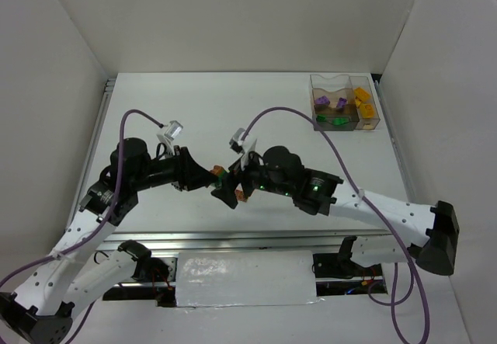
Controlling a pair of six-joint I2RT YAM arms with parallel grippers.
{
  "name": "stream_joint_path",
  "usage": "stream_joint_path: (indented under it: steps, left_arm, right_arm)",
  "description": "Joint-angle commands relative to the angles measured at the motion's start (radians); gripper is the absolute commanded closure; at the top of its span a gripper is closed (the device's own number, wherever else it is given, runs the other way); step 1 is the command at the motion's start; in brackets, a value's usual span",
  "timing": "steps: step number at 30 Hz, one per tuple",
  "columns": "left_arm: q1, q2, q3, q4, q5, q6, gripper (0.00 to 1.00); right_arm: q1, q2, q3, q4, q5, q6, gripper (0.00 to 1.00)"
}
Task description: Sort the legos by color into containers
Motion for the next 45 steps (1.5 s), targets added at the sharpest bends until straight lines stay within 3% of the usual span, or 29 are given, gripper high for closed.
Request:
stream_joint_path:
  steps: [1,2,4,10,15,20,24,34,37,45]
  left_arm:
    - [-0.002,-0.018,0.007,0.116,0.132,0.056,1.00]
    - [-0.002,-0.016,0.007,0.139,0.157,0.073,1.00]
    - [-0.002,-0.024,-0.013,0.179,0.235,0.081,1.00]
    - [-0.002,-0.028,-0.073,0.381,0.415,0.054,1.00]
    - [-0.002,-0.054,-0.082,0.411,0.456,0.064,1.00]
    - [-0.004,-0.073,-0.087,0.421,0.473,0.064,1.00]
    - [-0.002,-0.082,-0.098,0.423,0.483,0.066,1.00]
    - [-0.002,-0.079,-0.105,0.447,0.507,0.058,1.00]
    - [-0.002,-0.076,-0.107,0.452,0.513,0.057,1.00]
    - [-0.004,-0.064,-0.107,0.454,0.502,0.054,1.00]
  right_arm:
    - [-0.099,-0.118,-0.026,0.015,-0.255,0.075,0.00]
    - [-0.163,-0.141,-0.061,0.041,-0.398,0.110,0.00]
    - [-0.208,-0.210,-0.100,0.087,-0.521,0.149,0.00]
    - [-0.215,-0.256,-0.083,0.133,-0.690,0.216,0.05]
    - [-0.216,-0.219,-0.042,0.132,-0.722,0.255,0.15]
    - [-0.213,-0.181,-0.034,0.107,-0.658,0.244,0.22]
    - [-0.213,-0.187,-0.046,0.124,-0.613,0.253,0.35]
    - [-0.213,-0.155,-0.049,0.239,-0.743,0.316,0.39]
    - [-0.213,-0.149,-0.052,0.265,-0.751,0.327,0.48]
    - [-0.190,-0.118,-0.045,0.280,-0.763,0.334,0.59]
